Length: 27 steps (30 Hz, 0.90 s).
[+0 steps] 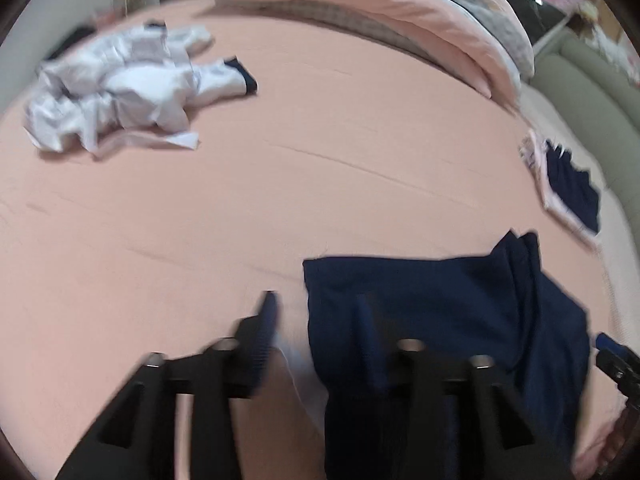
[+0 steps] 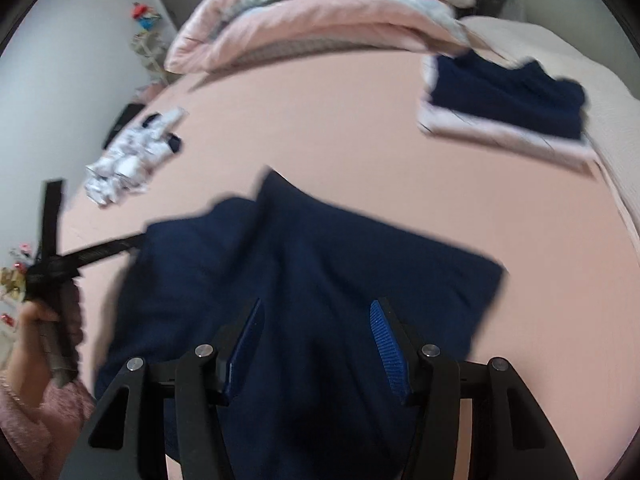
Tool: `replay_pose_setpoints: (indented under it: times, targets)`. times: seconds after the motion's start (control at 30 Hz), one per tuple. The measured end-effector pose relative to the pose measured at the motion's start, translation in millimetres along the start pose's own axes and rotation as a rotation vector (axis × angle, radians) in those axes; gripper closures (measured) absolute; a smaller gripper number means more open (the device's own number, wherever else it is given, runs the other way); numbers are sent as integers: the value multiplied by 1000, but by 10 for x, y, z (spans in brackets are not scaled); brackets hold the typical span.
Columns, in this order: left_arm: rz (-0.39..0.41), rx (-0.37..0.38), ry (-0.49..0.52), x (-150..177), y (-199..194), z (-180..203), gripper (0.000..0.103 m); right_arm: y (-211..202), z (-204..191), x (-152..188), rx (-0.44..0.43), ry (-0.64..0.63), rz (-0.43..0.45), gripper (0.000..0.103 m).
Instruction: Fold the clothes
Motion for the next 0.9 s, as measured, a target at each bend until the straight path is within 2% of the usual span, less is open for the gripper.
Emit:
replay_pose_setpoints:
  times: [0.07,0.1,0.13,0.17,0.23,0.33,0.37,0.43,0.5,0.57,0.63,0.7,0.73,0.8,0.9]
  targets:
    - [-10,44,14,-48,92,30,57,130,-111,-128,-2,-18,-12,48]
    - [-11,59,35,-71,151,81,63,205,-155,-160,-1,-29,-23,48]
    - [-11,73,56,-94,211,132,79,294,-196,-193,0,-38,-36,48]
    - [-14,73,68,-98,249,163,100,377,-237,-211,2,-45,-48,48]
    - [26,68,61,-143,205,153,100,526,-291,-208,19,-56,-76,48]
    - [92,-7,21,-182,19,-24,100,665,-256,-145,42,-47,-113,48]
    - [84,-19,0,-177,1,-108,100,672,-229,-123,44,-36,-118,48]
    - [9,-32,-21,-126,102,-248,97,675,-170,-80,41,-14,-120,48]
    - [-2,-9,-60,-109,135,-320,96,674,-112,-49,38,7,-121,48]
    - [-29,-37,-72,-128,93,-280,95,644,-62,-53,43,20,-117,48]
    - [15,-53,-45,-177,-65,-138,94,550,-13,-81,55,22,-96,48]
    - [45,-41,21,-178,-234,72,90,436,45,-78,62,23,-72,48]
    - [33,-14,56,-110,-266,197,87,374,71,-54,58,26,-65,48]
    - [-4,50,127,60,-310,458,77,287,70,67,37,17,-75,48]
    - [-124,131,179,510,-226,723,75,324,-8,321,46,-59,-125,48]
Point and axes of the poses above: each gripper's, at about its wrist camera, not at the fingertips, and y roughly the way its jaws point, z to its right, x to its underside, the point moved 7 cm from there along y, roughly the way its jaws point, and after that the axes turned 10 degrees about x, right-handed, at the moved point
